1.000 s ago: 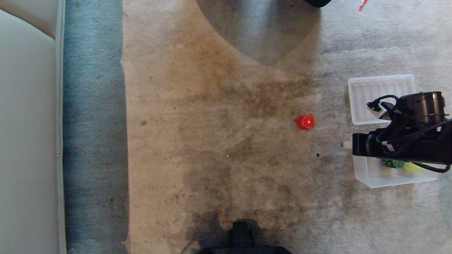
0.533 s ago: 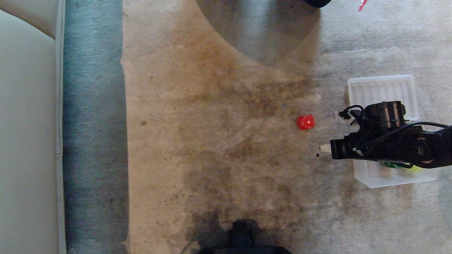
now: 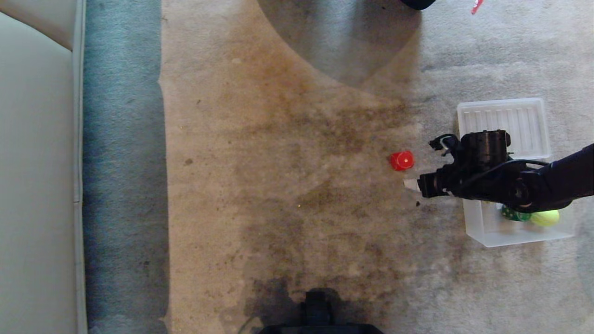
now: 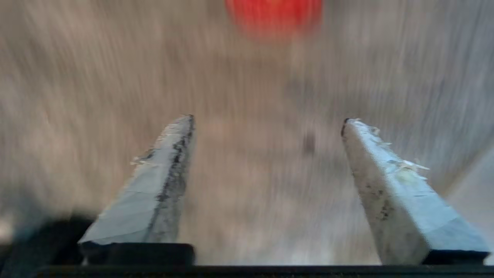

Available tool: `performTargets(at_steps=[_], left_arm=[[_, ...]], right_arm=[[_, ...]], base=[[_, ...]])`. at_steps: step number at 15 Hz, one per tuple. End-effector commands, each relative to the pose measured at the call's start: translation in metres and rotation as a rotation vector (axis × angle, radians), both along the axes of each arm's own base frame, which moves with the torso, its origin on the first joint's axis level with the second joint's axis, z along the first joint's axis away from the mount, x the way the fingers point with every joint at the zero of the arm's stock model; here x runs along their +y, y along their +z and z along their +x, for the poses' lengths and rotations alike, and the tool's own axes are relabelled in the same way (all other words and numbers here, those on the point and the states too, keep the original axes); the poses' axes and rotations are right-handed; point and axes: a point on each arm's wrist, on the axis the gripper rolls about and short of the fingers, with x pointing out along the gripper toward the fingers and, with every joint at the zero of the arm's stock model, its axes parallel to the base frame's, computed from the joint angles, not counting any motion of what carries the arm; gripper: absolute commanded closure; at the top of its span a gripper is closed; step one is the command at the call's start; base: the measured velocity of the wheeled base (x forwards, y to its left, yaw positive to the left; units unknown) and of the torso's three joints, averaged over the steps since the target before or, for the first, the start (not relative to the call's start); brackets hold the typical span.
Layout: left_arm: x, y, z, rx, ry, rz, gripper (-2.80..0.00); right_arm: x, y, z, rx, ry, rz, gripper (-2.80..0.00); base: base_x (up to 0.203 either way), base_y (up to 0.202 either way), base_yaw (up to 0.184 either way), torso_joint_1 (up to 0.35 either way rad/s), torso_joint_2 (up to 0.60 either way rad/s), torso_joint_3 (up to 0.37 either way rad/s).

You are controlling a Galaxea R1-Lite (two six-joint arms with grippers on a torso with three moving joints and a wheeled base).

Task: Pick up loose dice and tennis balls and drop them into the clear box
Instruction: Pick up toys out of the box

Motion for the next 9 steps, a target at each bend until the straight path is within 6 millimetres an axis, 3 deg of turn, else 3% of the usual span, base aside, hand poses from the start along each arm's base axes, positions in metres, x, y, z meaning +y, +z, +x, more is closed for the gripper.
performTargets(at_steps=[1, 9], left_arm=[[0.000, 0.000, 0.000, 0.000, 0.000, 0.000, 0.00], [0.000, 0.000, 0.000, 0.000, 0.000, 0.000, 0.00]], right_arm=[[0.005, -0.009, 0.012, -0.010, 0.014, -0.001, -2.80], [0.009, -0.014, 0.046, -0.183, 0.060, -0.104, -2.80]], base=[[0.000, 0.000, 0.000, 0.000, 0.00, 0.000], [0.000, 0.000, 0.000, 0.000, 0.00, 0.000]])
